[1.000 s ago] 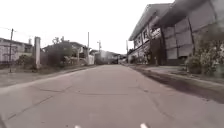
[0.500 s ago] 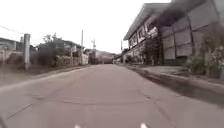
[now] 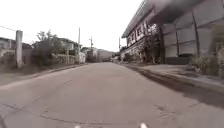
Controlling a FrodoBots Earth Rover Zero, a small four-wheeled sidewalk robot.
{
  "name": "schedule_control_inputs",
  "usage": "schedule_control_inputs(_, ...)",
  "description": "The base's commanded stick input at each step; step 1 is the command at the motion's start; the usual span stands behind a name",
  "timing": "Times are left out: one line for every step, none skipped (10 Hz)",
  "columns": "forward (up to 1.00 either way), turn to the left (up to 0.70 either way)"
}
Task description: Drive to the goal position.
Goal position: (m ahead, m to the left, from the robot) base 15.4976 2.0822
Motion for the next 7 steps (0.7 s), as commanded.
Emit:
schedule_control_inputs(1.00, 0.00)
schedule_control_inputs(1.00, 0.00)
schedule_control_inputs(1.00, 0.00)
schedule_control_inputs(1.00, 0.00)
schedule_control_inputs(1.00, 0.00)
schedule_control_inputs(1.00, 0.00)
schedule_control_inputs(1.00, 0.00)
